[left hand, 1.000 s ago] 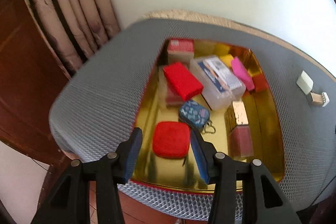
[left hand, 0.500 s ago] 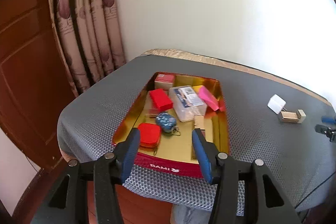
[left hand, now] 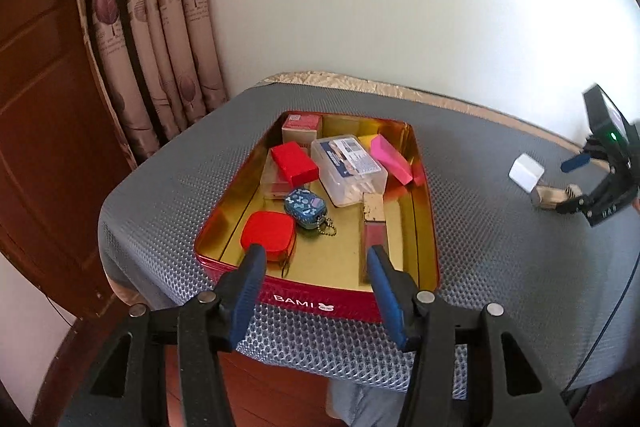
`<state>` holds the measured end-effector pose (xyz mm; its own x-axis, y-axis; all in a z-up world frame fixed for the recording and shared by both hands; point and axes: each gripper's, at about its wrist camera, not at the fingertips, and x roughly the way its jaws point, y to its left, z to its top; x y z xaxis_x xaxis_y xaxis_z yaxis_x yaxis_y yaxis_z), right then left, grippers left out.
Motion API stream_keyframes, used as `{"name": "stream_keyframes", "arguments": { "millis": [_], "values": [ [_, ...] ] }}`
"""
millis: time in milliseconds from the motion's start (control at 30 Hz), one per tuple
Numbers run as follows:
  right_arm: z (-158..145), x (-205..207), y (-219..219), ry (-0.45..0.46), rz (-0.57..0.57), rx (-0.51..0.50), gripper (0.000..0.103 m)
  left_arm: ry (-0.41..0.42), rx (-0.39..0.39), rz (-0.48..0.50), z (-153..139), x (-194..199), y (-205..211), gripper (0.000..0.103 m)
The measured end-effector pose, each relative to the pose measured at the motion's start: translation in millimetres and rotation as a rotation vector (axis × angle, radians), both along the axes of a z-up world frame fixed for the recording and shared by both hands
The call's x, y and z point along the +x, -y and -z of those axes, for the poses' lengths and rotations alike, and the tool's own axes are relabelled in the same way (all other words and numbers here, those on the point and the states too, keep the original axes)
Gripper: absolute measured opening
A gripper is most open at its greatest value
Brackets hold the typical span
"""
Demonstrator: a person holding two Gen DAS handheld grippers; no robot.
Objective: Organize rigid objects
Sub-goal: 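Grasp the gold ribbed power bank with the right gripper, then lower the gold power bank into the tin and open the right gripper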
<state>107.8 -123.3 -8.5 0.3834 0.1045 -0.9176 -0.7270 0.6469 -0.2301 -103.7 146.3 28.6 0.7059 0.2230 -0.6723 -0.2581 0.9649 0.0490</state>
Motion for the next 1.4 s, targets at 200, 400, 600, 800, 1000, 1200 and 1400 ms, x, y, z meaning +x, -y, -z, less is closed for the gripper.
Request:
{"name": "stream_keyframes", "arguments": {
  "millis": [200, 400, 600, 800, 1000, 1200, 1400],
  "values": [
    [15.7, 21.4, -1.0, -0.119, -0.018, -0.015, 0.051, -0.02, 0.026, 0.015, 5.3, 4.8, 5.1, 0.054],
    [11.4, 12.2, -1.7, -0.213, 0.057, 0.044, 0.028, -0.012, 0.03, -0.011, 3.5, 4.2, 1.5, 0.054],
    [-17.3, -28.1, -0.9, -0.252, 0.183, 0.305, 0.027, -0.001, -0.048, -0.071, -2.5, -2.6, -16.1, 0.054],
    [-65.2, -46.1, -41.6, -0.357, 0.22, 0.703, 0.027, 0.004, -0.115, -0.141, -14.0, -12.3, -40.1, 0.054],
    [-93.8, -46.1, -118.1, -0.377, 0.174, 0.83, 0.027, 0.022, -0.155, -0.207, -17.5, -23.5, -63.3, 0.054],
    [-63.7, -26.9, -166.5, -0.448, 0.257, 0.869, 0.027, 0.036, -0.182, -0.285, -15.1, -27.7, -85.3, 0.054],
    [-42.4, -20.7, -190.8, -0.494, 0.327, 0.876, 0.028, 0.024, -0.217, -0.295, -10.8, -26.6, -91.6, 0.054]
  ]
}}
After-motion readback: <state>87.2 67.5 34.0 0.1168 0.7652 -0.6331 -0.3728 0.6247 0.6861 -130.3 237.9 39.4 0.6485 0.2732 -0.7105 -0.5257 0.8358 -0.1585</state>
